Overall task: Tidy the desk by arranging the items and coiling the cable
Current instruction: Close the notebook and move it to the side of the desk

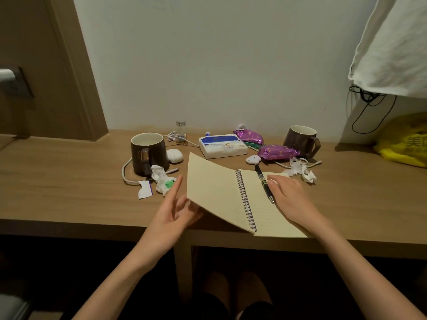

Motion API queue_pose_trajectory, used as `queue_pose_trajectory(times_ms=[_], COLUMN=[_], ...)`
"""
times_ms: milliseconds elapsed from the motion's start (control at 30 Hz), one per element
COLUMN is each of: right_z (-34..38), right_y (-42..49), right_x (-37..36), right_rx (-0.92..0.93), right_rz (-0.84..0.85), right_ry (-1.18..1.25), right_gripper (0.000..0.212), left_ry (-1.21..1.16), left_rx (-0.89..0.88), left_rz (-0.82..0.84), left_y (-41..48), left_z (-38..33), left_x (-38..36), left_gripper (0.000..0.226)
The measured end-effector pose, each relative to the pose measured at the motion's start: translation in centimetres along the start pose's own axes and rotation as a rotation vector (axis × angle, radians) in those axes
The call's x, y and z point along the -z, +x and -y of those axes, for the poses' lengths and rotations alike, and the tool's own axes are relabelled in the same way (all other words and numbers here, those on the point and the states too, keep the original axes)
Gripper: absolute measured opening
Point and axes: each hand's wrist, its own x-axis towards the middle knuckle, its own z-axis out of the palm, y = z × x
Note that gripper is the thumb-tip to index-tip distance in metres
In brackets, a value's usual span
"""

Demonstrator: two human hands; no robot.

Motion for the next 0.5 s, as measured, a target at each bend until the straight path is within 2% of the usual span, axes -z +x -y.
queue_pose_trajectory(times_ms=[100, 167, 267, 300, 367, 500], right_z=[-0.2, -0.4, -0.8, -0.9, -0.8, -0.4], right_y=[0.1, 0.1, 0.2, 0.2, 0.1, -0.3], right_x=[-0.2, -0.2, -0.4, -0.4, -0.2, 0.3], right_rx=[-0.011, -0.049, -0.098, -0.108, -0.129, -0.187], right_rz=[-0.021, -0.052, -0.089, -0.108, -0.151, -0.24], right_ry=[0.047, 0.089, 0.147, 0.174, 0.264, 0.562], right_gripper=[0.04, 0.041, 0.041, 0.04, 0.037, 0.033], left_ry=[-0.118, -0.175, 0.024, 0.127, 0.249, 0.227], left_rx=[0.053, 0.073, 0.009, -0.009, 0.002, -0.036], left_rz=[0.064, 0.047, 0.032, 0.035, 0.013, -0.049], left_y=[0.6, 1.1, 1.6, 1.7, 1.8, 1.9], left_z=[-0.1, -0.6, -1.0, -1.0, -0.9, -1.3], left_x=[-1.6, -2.9, -4.6, -5.0, -6.0, -7.0], left_gripper=[0.054, 0.047, 0.055, 0.045, 0.011, 0.023])
